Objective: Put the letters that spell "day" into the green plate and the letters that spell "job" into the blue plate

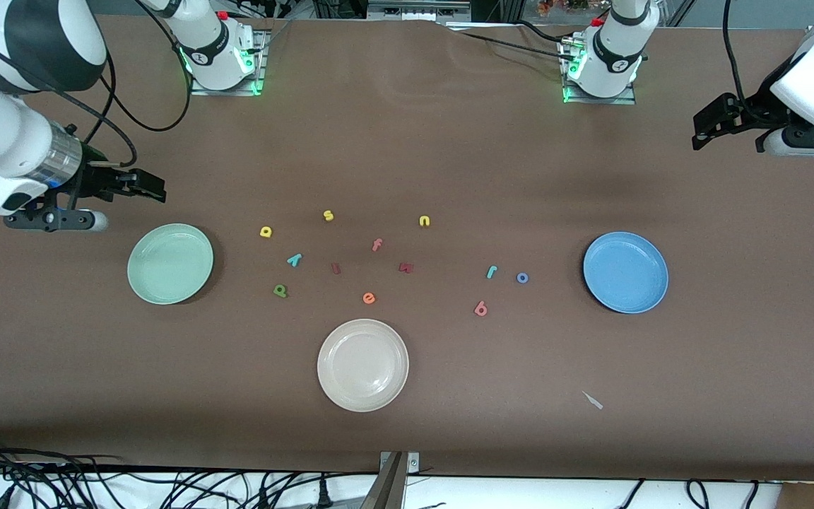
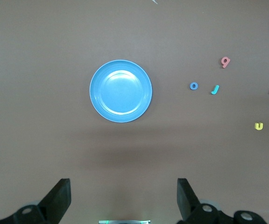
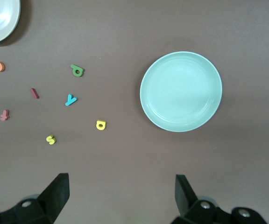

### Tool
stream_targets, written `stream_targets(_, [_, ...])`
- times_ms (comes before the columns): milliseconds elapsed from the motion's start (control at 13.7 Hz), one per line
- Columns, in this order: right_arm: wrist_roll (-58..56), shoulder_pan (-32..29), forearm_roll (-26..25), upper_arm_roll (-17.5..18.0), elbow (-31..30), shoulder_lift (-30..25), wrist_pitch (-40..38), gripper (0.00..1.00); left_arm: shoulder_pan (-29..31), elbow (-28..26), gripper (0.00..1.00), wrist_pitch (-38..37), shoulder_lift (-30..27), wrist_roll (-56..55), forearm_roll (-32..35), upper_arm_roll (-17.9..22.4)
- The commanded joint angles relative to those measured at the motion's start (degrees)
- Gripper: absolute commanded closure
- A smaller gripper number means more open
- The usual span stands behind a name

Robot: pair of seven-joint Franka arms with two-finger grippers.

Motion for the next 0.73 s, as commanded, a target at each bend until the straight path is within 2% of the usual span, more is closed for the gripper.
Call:
stream_targets(0, [0.9,0.3,0.6,-0.1,-3.6,-0.9,3.6,0.0,0.0,1.7,0.0,-0.9,1.0,-0.5,1.9,-0.4])
stream_targets(437, [7.7,0.5,0.5,3.5,-10.7,-1.0,12.3,0.0,-0.5,1.8,0.0,-0.6,1.8,-0.5,1.6,-0.5])
stream_targets(656, [12.7,0.9,-0.1,6.2,-18.7,-0.8,23.1,0.0,-0.9,3.4,0.0,-0.6,2.1,-0.5,0.9,-0.9])
